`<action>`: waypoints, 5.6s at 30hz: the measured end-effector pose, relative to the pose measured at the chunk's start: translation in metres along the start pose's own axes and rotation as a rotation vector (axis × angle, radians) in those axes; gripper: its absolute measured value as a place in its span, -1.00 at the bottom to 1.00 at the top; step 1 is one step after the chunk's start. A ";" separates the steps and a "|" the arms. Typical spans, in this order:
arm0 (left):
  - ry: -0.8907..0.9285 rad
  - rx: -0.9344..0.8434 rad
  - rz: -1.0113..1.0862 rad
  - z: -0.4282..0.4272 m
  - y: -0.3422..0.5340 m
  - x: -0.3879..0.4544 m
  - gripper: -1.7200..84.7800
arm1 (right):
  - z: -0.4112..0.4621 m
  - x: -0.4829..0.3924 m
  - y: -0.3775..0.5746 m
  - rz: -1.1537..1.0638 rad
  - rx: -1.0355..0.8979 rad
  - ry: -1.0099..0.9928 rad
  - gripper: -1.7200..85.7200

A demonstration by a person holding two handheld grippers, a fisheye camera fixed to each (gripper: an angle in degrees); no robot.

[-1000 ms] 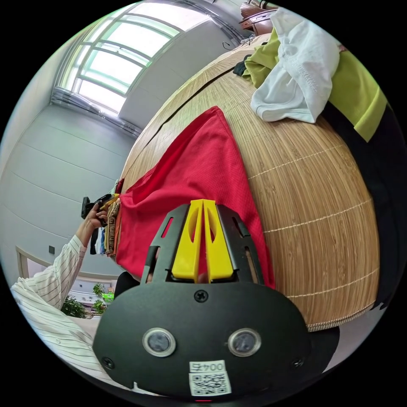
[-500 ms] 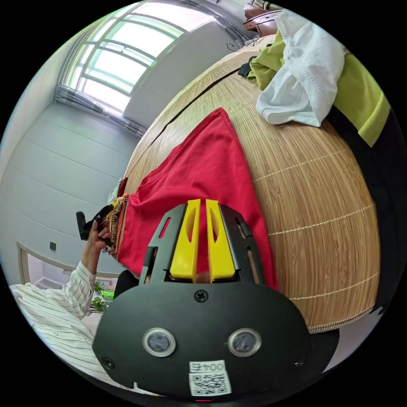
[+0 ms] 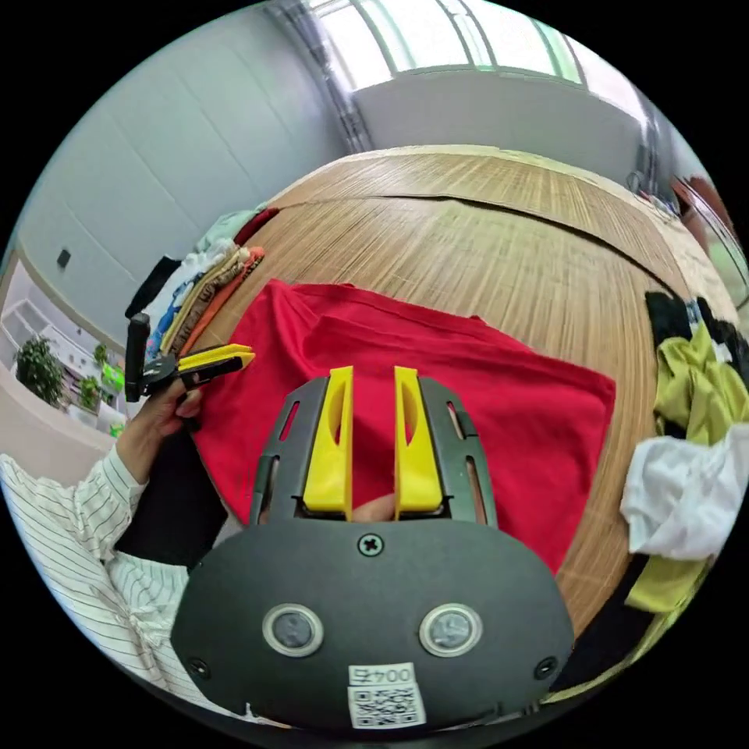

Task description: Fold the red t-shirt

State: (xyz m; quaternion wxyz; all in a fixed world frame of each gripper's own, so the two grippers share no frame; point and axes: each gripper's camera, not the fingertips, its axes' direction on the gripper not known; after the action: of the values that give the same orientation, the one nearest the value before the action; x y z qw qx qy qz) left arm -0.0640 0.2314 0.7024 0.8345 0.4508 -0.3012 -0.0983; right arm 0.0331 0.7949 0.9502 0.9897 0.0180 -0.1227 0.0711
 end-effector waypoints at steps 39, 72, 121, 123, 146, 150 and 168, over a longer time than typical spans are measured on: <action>0.068 -0.010 -0.085 -0.007 0.026 -0.022 -0.91 | 0.068 0.048 -0.146 -0.098 -0.062 0.172 -0.76; 0.081 -0.004 -0.090 -0.008 0.015 -0.050 -0.90 | -0.050 0.142 -0.031 0.483 0.279 0.177 -0.82; 0.359 0.195 -0.216 -0.047 0.067 -0.040 -0.95 | -0.095 -0.103 0.097 0.084 -0.031 0.231 -0.98; 0.401 0.182 -0.239 -0.055 0.089 -0.033 -0.95 | -0.117 -0.087 0.149 0.170 -0.033 0.238 -0.98; 0.206 0.138 0.592 -0.020 0.199 0.416 -0.69 | -0.147 0.149 0.345 1.037 0.200 -0.398 -0.77; 0.074 0.084 0.789 0.017 0.220 0.518 -0.66 | -0.148 0.161 0.336 0.998 0.167 -0.386 -0.88; -0.416 0.225 0.972 0.117 0.249 0.755 -0.89 | -0.211 0.169 0.298 0.719 0.267 -0.502 -0.85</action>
State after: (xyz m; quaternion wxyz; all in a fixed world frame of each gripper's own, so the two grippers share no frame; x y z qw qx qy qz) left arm 0.4436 -0.0354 1.2647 0.6532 0.3171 -0.6425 0.2447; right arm 0.2030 1.1237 0.7930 0.8309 0.1184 -0.3469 0.4187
